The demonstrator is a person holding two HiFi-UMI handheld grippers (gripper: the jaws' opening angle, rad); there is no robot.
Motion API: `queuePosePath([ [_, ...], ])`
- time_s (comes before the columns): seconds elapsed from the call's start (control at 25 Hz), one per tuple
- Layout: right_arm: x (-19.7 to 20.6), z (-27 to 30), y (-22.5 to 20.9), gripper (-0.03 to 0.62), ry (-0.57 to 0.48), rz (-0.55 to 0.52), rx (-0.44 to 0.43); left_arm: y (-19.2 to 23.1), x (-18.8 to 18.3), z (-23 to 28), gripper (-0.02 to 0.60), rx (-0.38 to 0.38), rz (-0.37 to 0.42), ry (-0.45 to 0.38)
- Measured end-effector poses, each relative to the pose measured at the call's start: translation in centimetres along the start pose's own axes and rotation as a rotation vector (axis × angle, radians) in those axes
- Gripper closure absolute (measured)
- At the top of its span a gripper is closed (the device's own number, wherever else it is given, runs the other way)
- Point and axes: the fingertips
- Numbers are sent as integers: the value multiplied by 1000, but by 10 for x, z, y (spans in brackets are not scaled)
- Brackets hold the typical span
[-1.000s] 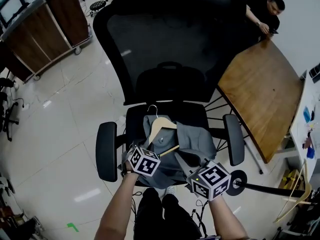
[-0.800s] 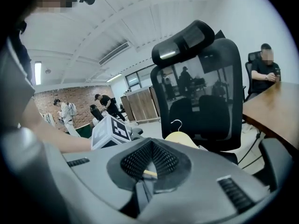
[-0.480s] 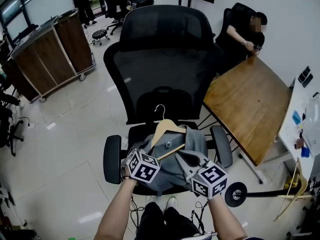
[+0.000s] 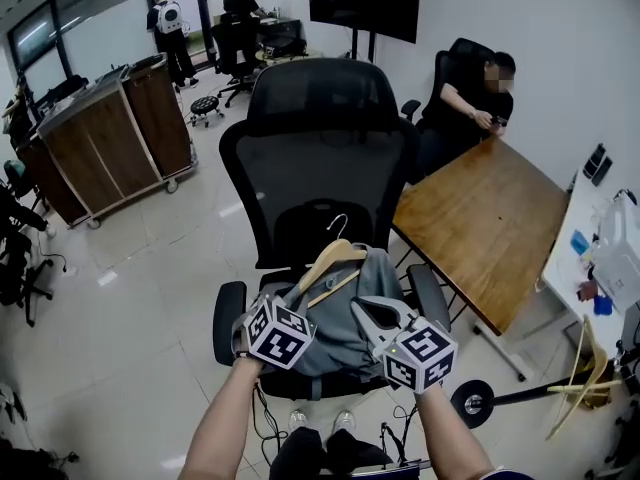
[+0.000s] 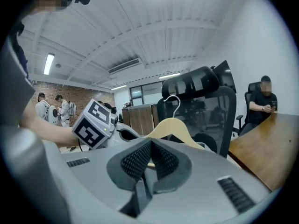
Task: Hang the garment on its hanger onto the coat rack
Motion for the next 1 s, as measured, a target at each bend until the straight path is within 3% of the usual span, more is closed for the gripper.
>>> queuePosePath([
  [0.4,-35,-52,46,592,-98,-38,152,24,-45,-121,512,-5,61,-234],
  [0.72,-46,-119,107,591,-176,-49,330,12,-64,-229,513,7,257,-404],
  [1.0,-35,-217,121,591,-245,-3,553,-67,-96,-299,513,114,474,-549],
])
Point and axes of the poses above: the fingertips, and each gripper's own axes: z forward along the fingers, y to its left, x out of its underside, and after that the axes turned 14 degrees about y, right-handed
